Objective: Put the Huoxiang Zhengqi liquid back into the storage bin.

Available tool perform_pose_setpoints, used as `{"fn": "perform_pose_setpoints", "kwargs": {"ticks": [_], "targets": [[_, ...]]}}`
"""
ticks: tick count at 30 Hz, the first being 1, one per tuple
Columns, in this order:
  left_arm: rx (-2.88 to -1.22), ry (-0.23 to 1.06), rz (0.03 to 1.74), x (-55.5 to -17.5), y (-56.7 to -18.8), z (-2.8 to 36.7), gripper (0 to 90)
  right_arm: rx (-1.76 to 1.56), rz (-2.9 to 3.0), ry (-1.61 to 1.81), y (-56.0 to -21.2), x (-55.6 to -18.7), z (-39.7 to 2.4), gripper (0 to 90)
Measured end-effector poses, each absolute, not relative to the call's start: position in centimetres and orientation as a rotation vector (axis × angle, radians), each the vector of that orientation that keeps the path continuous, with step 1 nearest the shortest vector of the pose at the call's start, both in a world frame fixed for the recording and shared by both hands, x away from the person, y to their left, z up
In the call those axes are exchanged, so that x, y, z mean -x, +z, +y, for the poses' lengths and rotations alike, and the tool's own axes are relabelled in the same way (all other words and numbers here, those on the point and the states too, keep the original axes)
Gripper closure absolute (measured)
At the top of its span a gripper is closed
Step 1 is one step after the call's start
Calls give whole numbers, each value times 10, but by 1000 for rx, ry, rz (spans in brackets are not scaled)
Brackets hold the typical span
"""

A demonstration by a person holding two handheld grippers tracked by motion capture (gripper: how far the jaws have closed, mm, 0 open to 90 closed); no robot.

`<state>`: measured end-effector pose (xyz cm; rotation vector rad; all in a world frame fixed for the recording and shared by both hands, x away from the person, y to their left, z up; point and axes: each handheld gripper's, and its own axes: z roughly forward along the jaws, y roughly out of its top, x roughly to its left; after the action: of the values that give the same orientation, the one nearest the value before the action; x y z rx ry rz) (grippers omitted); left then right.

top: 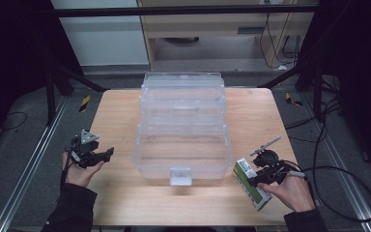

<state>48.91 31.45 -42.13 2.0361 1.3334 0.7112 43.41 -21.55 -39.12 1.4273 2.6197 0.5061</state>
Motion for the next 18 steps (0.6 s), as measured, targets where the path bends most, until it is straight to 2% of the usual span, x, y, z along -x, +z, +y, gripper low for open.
{"fn": "perform_pose_setpoints", "kwargs": {"ticks": [18], "targets": [[-2045, 706, 1337, -490, -422, 314, 358, -1451, 2654, 419, -396, -437, -212, 584]]}}
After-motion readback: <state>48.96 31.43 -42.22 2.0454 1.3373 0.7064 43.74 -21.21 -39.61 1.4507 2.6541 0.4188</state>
